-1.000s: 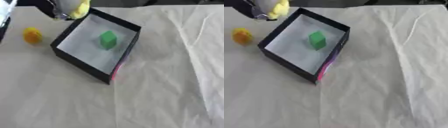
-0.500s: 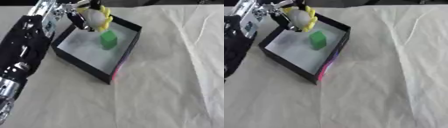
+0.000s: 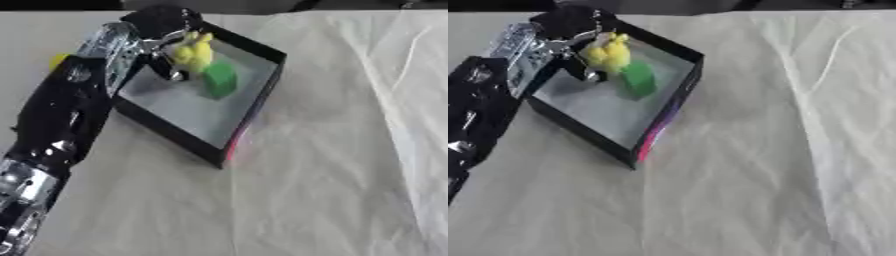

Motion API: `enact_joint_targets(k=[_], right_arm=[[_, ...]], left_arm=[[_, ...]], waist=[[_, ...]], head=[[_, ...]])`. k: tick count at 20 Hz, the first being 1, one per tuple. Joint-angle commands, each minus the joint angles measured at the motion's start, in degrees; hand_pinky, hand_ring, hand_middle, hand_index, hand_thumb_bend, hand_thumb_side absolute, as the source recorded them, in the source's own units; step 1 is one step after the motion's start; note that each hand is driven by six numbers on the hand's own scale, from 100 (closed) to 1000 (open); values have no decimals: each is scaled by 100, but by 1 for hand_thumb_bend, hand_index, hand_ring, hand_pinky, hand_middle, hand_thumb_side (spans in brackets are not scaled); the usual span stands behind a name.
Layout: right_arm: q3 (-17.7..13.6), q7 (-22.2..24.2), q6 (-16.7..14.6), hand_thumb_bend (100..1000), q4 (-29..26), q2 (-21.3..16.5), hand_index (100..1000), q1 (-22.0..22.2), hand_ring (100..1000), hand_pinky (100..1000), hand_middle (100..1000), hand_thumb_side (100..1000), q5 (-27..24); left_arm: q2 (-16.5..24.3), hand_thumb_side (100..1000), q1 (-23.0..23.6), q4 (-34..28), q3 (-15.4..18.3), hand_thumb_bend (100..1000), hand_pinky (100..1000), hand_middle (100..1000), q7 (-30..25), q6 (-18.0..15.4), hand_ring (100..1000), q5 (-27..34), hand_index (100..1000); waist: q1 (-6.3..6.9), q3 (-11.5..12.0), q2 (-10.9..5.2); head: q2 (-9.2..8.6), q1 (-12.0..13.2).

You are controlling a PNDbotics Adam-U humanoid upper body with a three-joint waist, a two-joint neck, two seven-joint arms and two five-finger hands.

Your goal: Pick up objects on the table and place them in the box.

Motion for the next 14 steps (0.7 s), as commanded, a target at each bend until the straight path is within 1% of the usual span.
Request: enact_joint_targets(k=[1,2,3,4,5,6,7,9,11,12,14], right_arm=[[-78,-17,34,100,-56,-160,787,-27,682,1000,619,630,46],[-81,-25,37,100,-53,-165,787,-19,681,1000,619,628,52],[-84,-30,38,100,-52,-175,787,-9,682,1000,619,627,57],[-86,-34,37,100,-54,-183,787,0,682,1000,620,626,60],[-93,-41,36,100,-52,-195,787,12,682,1000,620,625,63],[-100,-49,33,100,-51,-206,787,22,682,1000,620,625,61],[-108,-55,31,100,-51,-220,787,35,682,1000,620,622,57],[-123,-68,23,100,-56,-252,787,69,682,1000,620,621,52],[-139,-82,17,100,-57,-280,787,100,683,1000,620,619,51],[-146,-89,13,100,-57,-292,787,115,683,1000,620,618,51],[-161,-103,-2,100,-61,-313,787,146,683,1000,620,616,49]], left_arm=[[237,262,-102,-135,40,100,896,812,43,-111,885,102,888],[300,175,-106,-170,42,176,891,808,-14,-178,880,270,881],[395,166,-113,-252,27,227,887,802,-69,-246,875,457,875],[484,137,-113,-350,4,265,882,794,-135,-290,866,648,870],[604,128,-117,-470,-5,281,869,782,-191,-326,852,882,858],[739,128,-119,-593,-13,281,869,782,-259,-348,852,1161,858],[910,161,-124,-719,-15,264,851,768,-345,-344,835,1456,853],[1320,170,-122,-995,10,224,842,753,-570,-248,824,2141,850],[1715,169,-89,-1225,64,199,834,743,-813,-60,816,2828,848],[1910,165,-70,-1308,90,211,833,743,-944,50,815,3144,850],[2298,148,-16,-1387,151,235,831,741,-1197,284,809,3586,858]], waist=[[-41,29,-73],[-35,40,-80],[-27,54,-89],[-21,62,-95],[-13,80,-106],[-4,95,-114],[7,117,-126],[29,169,-146],[44,219,-160],[48,240,-166],[50,286,-178]], head=[[-10,-17],[-10,-29],[-10,-45],[-10,-55],[-10,-73],[-10,-89],[-10,-112],[-10,-156],[-10,-192],[-10,-205],[-10,-228]])
